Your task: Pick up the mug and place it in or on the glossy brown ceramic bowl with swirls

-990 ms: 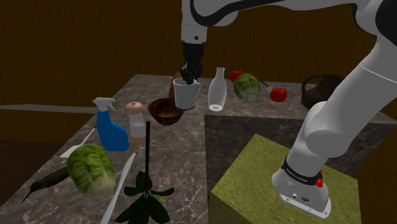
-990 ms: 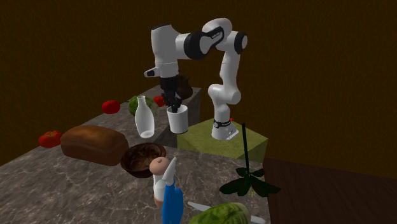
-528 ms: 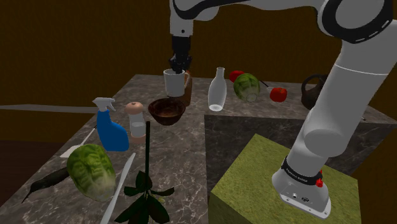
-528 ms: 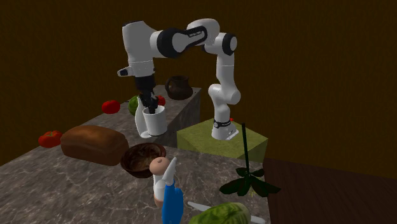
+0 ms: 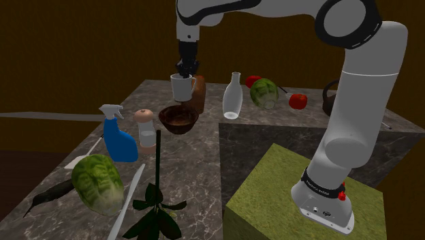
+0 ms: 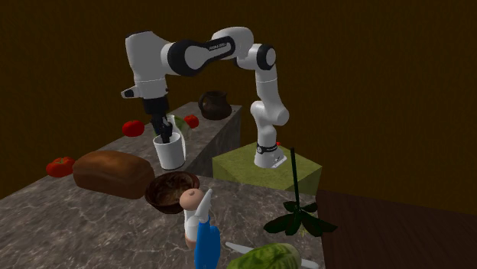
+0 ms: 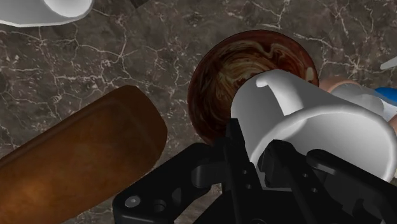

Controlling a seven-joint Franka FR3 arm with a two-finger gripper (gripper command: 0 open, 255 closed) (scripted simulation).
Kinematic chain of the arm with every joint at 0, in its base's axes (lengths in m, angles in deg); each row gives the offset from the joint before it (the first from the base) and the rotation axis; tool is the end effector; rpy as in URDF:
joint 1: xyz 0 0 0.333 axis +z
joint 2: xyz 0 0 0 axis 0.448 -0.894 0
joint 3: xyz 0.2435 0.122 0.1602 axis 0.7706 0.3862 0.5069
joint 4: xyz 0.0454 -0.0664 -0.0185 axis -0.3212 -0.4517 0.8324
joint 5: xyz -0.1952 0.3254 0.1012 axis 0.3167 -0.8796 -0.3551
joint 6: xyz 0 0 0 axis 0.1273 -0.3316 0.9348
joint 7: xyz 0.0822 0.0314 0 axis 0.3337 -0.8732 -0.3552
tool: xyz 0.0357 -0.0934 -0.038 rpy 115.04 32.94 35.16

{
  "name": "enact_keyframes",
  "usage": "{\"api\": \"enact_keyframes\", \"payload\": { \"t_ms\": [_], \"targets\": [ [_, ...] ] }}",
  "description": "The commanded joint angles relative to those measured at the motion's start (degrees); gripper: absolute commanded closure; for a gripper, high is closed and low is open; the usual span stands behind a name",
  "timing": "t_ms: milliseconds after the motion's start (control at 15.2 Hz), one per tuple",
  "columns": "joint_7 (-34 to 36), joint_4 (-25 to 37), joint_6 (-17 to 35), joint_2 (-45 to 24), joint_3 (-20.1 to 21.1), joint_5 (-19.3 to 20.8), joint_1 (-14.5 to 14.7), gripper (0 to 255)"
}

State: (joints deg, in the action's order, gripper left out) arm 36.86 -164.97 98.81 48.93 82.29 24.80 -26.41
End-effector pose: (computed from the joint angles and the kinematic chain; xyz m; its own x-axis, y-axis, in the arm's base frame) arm 0.6113 0.0795 0.5235 0.9946 0.0991 -0.0308 0.0968 -0.9929 -0.0691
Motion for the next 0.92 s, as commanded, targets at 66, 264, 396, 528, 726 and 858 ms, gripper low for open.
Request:
{"api": "enact_keyframes", "payload": {
  "t_ms": [66,264,396,528,726,858],
  "targets": [
    [-0.1,-1.9,2.2,-0.3,0.0,0.0,0.0,255],
    [-0.2,-4.0,4.4,-0.4,0.0,0.0,0.0,255],
    [-0.3,-5.3,5.9,-0.6,0.0,0.0,0.0,255],
    [-0.4,-6.6,7.4,-0.8,0.0,0.0,0.0,255],
    [-0.5,-8.4,9.6,-1.2,0.0,0.0,0.0,255],
    [-0.5,-8.9,10.2,-1.3,0.0,0.0,0.0,255]
  ]
}}
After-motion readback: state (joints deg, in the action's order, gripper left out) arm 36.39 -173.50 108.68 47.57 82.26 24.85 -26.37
